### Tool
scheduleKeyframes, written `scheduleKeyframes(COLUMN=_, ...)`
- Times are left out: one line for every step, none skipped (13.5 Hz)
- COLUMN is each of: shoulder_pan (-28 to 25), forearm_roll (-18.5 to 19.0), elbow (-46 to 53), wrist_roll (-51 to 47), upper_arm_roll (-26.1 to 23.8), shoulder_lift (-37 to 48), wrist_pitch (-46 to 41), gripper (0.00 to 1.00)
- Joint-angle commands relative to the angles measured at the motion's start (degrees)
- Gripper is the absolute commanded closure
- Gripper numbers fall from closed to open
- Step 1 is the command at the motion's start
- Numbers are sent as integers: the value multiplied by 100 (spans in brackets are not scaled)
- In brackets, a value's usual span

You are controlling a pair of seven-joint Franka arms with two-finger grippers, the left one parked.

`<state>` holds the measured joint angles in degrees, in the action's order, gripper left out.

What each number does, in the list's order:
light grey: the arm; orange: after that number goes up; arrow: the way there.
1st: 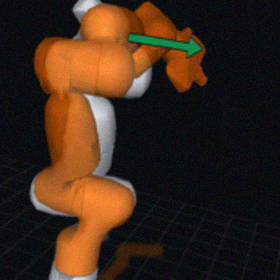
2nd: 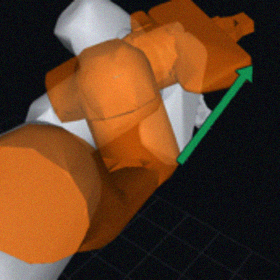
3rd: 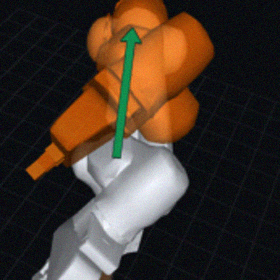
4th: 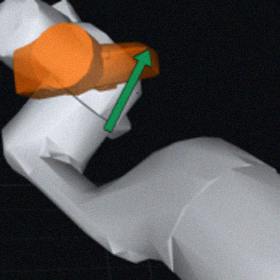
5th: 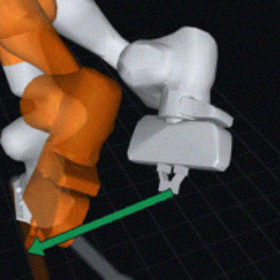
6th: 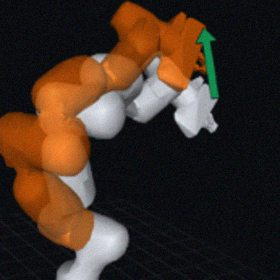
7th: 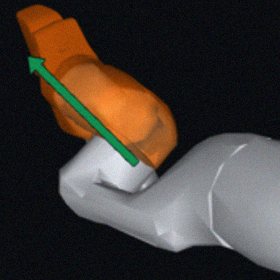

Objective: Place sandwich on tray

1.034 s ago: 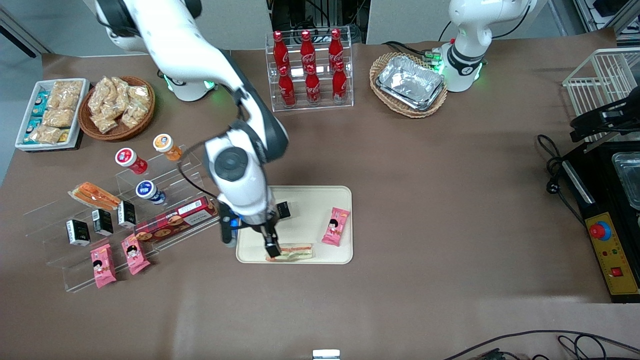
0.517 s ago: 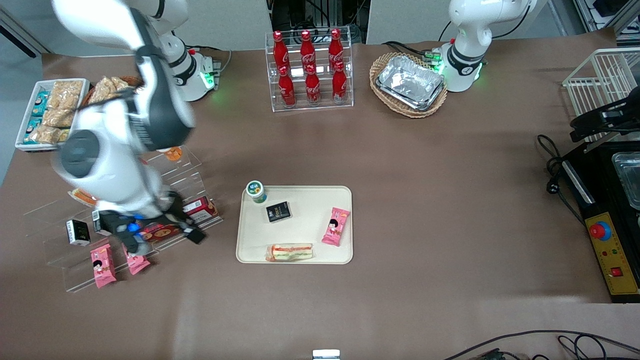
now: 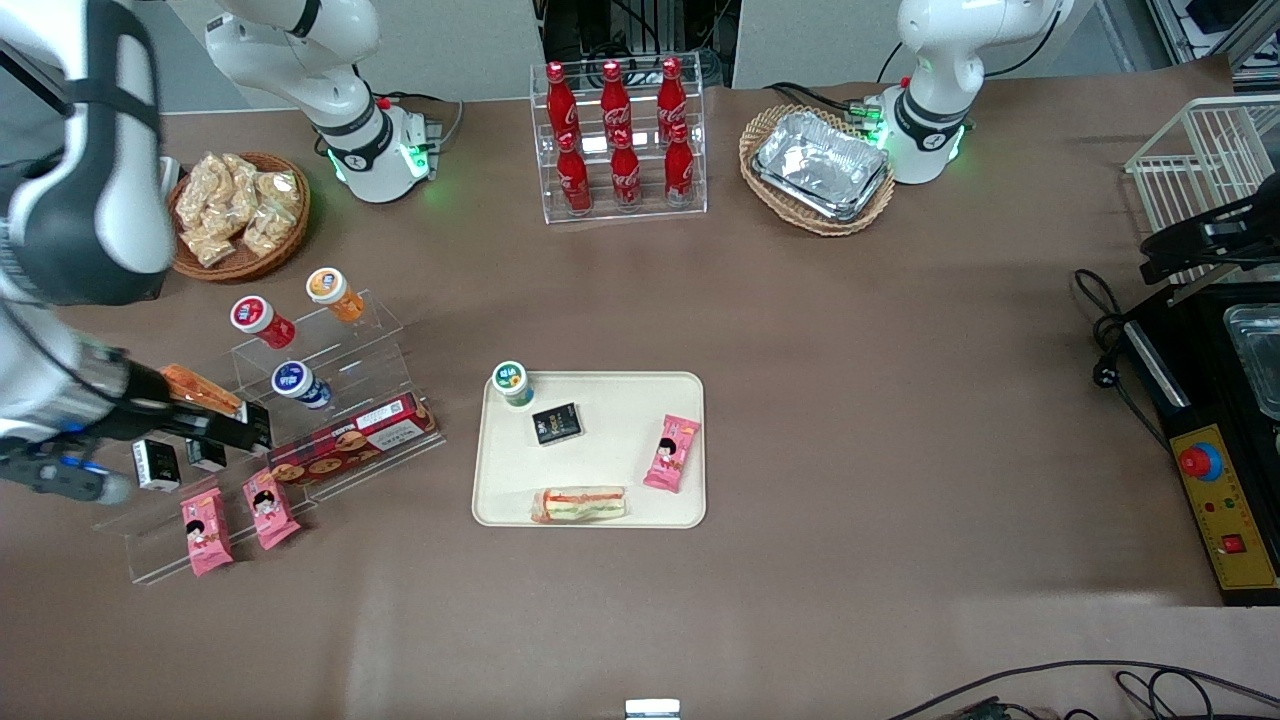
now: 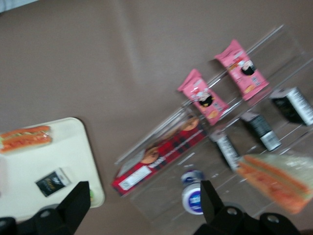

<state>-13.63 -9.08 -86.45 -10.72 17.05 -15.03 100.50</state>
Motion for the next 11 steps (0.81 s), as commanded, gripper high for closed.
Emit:
scheduleKeyframes(shoulder_pan=491, forearm_roll=151, elbow=-433, wrist_roll=1140, upper_arm_roll=-79, shoulder_lift=491, wrist_pitch=-39, gripper=0)
scheduleKeyframes(shoulder_pan=597, forearm_roll=170, elbow=-573, wrist_roll=1334, upper_arm_roll=-79, shoulder_lift=657, wrist_pitch=-39, gripper=0)
scheduleKeyframes(shoulder_pan=685, forearm_roll=205, elbow=-705, wrist_roll=1449, upper_arm_roll=-79, shoulder_lift=824, wrist_pitch=-39, gripper=0)
scheduleKeyframes(shoulder_pan=712, forearm_roll=310, elbow=-871, wrist_roll=1494, upper_arm_roll=-79, shoulder_lift=1009, wrist_pitch=-39, gripper=0)
scheduleKeyframes(shoulder_pan=712, forearm_roll=459, elbow=-1065, wrist_roll=1486, upper_arm_roll=-87, shoulder_lift=1202, wrist_pitch=-22, gripper=0)
scheduleKeyframes(shoulder_pan=712, forearm_roll=547, elbow=-1241, wrist_roll=1486, upper_arm_roll=-87, shoulder_lift=1387, wrist_pitch=5, gripper=0)
scheduleKeyframes(shoulder_pan=712, forearm_roll=574, elbow=-1425, wrist_roll=1486, upper_arm_roll=-87, shoulder_lift=1554, wrist_pitch=22, gripper=0)
scheduleKeyframes(shoulder_pan=703, forearm_roll=635, elbow=-1549, wrist_roll=1477, upper_arm_roll=-96, shoulder_lift=1686, wrist_pitch=-4, gripper=0)
scheduleKeyframes(shoulder_pan=703, forearm_roll=714, elbow=-1585, wrist_roll=1398, upper_arm_roll=-96, shoulder_lift=1783, wrist_pitch=-65, gripper=0)
scheduleKeyframes(shoulder_pan=703, forearm_roll=724, elbow=-1576, wrist_roll=1398, upper_arm_roll=-96, shoulder_lift=1793, wrist_pitch=-161, gripper=0)
scheduleKeyframes(shoulder_pan=677, forearm_roll=750, elbow=-1568, wrist_roll=1398, upper_arm_roll=-114, shoulder_lift=1784, wrist_pitch=-171, gripper=0)
